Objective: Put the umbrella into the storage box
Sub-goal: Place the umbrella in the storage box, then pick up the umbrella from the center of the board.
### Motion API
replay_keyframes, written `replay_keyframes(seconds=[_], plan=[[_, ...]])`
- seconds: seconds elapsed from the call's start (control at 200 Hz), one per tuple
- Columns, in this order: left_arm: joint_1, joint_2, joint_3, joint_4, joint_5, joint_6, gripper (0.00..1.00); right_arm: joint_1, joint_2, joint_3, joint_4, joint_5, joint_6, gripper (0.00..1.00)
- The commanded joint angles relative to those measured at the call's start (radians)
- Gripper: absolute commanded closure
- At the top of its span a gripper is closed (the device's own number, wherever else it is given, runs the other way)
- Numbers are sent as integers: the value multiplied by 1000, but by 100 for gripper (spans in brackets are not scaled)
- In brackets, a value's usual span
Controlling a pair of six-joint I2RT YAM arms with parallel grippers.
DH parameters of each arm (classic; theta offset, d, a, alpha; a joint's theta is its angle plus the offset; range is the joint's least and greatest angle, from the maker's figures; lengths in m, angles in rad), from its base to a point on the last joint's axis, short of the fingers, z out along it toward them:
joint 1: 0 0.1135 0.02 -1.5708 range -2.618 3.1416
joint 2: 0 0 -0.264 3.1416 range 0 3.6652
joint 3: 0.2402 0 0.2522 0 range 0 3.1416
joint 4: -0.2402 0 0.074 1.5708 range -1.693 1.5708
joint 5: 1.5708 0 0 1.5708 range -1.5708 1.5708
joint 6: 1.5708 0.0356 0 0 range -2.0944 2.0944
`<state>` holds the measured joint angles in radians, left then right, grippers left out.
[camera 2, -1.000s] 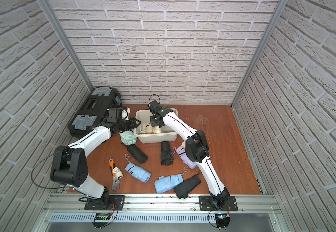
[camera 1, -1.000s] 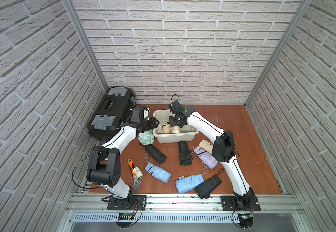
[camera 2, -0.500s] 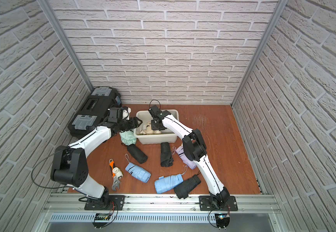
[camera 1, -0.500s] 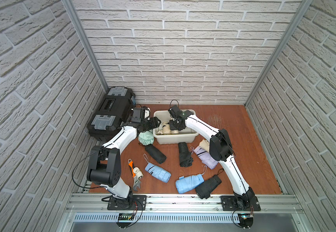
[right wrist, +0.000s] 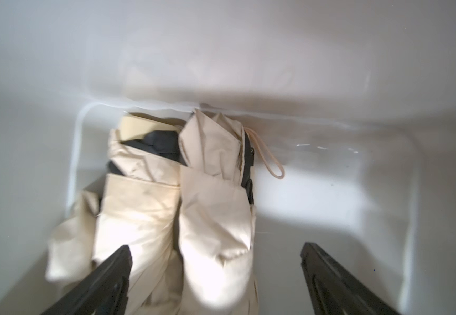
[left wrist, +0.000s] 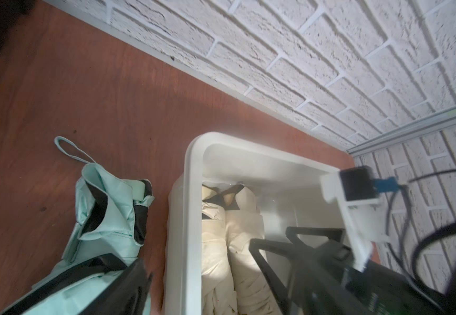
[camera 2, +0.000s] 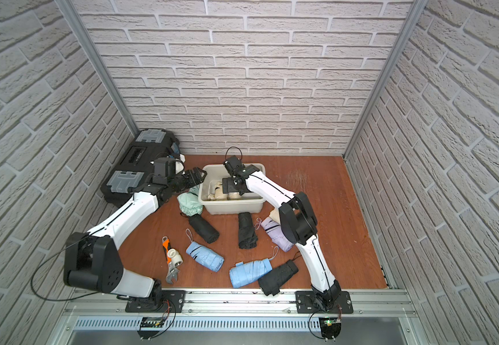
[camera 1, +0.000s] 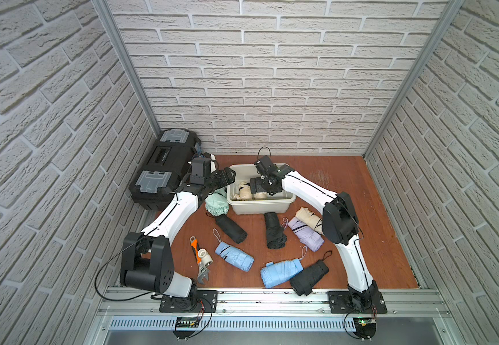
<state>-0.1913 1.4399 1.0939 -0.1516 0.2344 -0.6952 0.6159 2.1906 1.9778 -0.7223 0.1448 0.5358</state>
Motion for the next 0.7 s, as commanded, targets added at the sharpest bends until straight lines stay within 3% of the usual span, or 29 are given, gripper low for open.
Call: replay_keyframes(seconds=[0.0, 0.375, 0.57, 0.695], plan=[[15, -77, -35, 14, -77, -87, 12, 33, -171, -60, 89, 56, -79, 1], [58, -290, -204, -142, -168, -330, 14, 110, -505, -354, 164, 145, -269, 1], [65, -384, -303, -192, -168, -389, 14, 98, -617, -498, 146, 333, -182, 1], [67, -428, -343, -213, -179, -415, 14, 88, -678, -597, 207, 217, -198, 1]])
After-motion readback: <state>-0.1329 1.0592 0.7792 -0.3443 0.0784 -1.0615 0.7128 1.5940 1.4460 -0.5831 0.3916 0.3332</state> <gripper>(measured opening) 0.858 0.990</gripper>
